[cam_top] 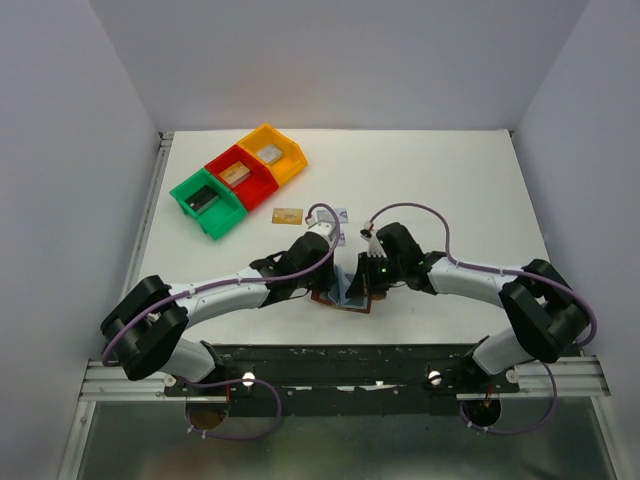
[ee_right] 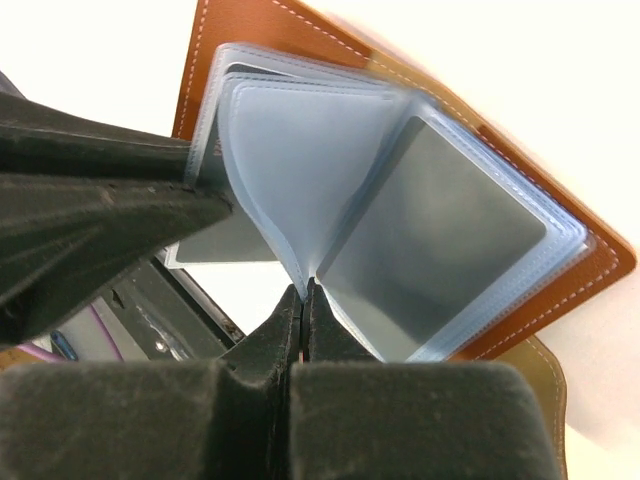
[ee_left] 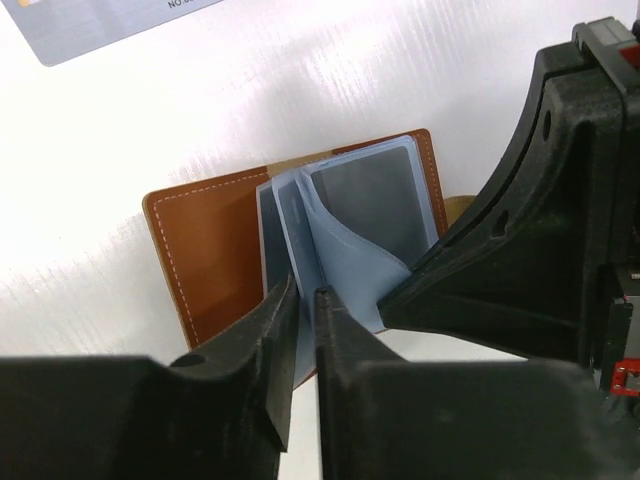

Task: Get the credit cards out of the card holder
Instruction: Remove the credit card from the card holder.

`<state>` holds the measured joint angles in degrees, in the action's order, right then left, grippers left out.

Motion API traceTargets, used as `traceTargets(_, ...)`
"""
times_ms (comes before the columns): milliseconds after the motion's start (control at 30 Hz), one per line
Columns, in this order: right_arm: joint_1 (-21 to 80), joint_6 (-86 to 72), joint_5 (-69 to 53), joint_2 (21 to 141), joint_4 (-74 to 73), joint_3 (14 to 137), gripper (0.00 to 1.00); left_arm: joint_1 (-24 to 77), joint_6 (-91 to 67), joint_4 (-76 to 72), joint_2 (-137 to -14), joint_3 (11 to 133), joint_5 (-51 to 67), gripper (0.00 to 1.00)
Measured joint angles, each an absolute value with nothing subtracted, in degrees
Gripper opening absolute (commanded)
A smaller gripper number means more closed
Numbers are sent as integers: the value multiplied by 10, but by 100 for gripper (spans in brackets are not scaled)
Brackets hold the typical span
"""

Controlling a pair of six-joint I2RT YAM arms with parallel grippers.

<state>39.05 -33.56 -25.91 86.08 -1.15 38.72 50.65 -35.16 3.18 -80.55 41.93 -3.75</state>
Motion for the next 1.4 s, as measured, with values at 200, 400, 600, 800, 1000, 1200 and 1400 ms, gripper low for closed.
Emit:
traceTargets(200, 390, -335, -240, 854, -28, 382, 0, 507, -352, 34, -806, 419, -42, 0)
traceTargets(400, 390, -333, -208, 828, -69, 382, 34, 507, -355, 36, -807, 419, -43, 0)
traceTargets(600, 390, -318, -160, 754, -142, 385, 46, 507, -358, 36, -807, 415, -51, 0)
traceTargets(800, 390, -310, -181, 704, -125, 417, 36, 507, -365, 36, -807, 413, -55, 0)
traceTargets(1000, 390, -334, -254, 801, -45, 433, 29, 507, -371, 37, -807, 413, -58, 0)
traceTargets(1200, 390, -352, -284, 892, -8, 433, 28, 507, -377, 40, -807, 408, -69, 1)
traceTargets(1400, 390, -356, -288, 928, 3, 434, 31, 507, -380, 49, -807, 407, -82, 6)
